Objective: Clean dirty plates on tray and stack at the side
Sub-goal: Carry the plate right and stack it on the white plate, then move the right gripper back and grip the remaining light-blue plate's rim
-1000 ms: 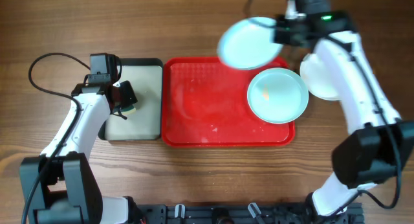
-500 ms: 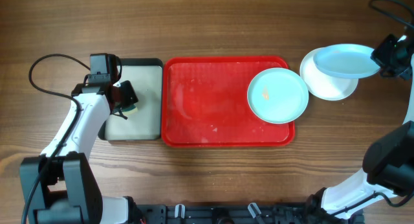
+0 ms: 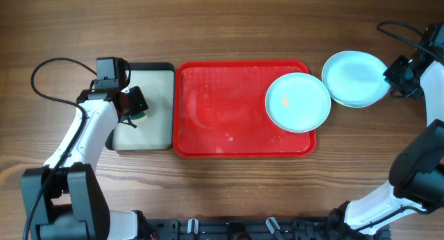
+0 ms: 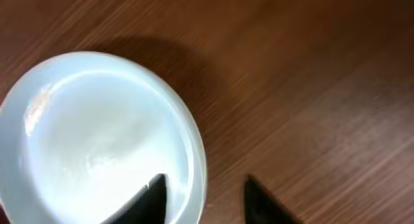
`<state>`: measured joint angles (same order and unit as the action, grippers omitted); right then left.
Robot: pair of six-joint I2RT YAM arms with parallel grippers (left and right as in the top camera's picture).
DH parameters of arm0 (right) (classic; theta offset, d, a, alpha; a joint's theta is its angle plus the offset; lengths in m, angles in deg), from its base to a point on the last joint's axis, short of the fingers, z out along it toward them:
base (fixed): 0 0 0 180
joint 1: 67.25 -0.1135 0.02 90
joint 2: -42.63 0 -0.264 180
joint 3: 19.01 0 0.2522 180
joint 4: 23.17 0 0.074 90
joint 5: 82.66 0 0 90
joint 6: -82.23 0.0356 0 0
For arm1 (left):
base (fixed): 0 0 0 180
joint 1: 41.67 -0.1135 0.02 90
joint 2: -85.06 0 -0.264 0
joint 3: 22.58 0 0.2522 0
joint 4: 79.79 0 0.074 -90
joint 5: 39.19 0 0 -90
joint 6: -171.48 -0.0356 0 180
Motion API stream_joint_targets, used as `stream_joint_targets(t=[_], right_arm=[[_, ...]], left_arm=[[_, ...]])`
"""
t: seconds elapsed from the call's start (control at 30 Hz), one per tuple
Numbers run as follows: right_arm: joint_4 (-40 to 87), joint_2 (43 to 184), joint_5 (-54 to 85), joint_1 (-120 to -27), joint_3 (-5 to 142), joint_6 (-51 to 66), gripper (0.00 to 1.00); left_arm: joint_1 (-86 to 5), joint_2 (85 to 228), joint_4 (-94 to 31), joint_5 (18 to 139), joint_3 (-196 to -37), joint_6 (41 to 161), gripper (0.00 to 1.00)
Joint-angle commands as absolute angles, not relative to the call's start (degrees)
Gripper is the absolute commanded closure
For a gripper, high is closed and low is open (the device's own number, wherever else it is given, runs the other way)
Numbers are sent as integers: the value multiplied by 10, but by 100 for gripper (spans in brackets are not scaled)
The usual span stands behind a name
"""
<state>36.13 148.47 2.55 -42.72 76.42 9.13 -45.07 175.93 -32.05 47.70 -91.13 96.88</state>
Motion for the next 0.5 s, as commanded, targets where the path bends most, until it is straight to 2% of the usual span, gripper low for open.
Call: stream_joint_targets(t=[0.0,0.07,0.17,0.27,0.3,0.4,0.47], right_arm=[[358,1473,113,-429,761,27,45],[369,1473,149,-431,767,10,39],[408,1473,162,-448,783,-5,39],[440,1473,200,-481,787,-43,44],[473,1473,196,-526,787,-51,47],[511,1473,101,-587,786,-54,50],[516,1473,68,-614,784,-55,57]], left_arm=[[-453,1758,-325,484,-909,976,96],[-453,1758,-327,484,-909,976,96],[-453,1758,-327,484,-909,976,96],[-453,1758,-327,484,-909,976,96],[-453,1758,-327,484,-909,976,96],[-453,1758,-327,484,-909,976,96],[-453,1758,-327,484,-909,976,96]])
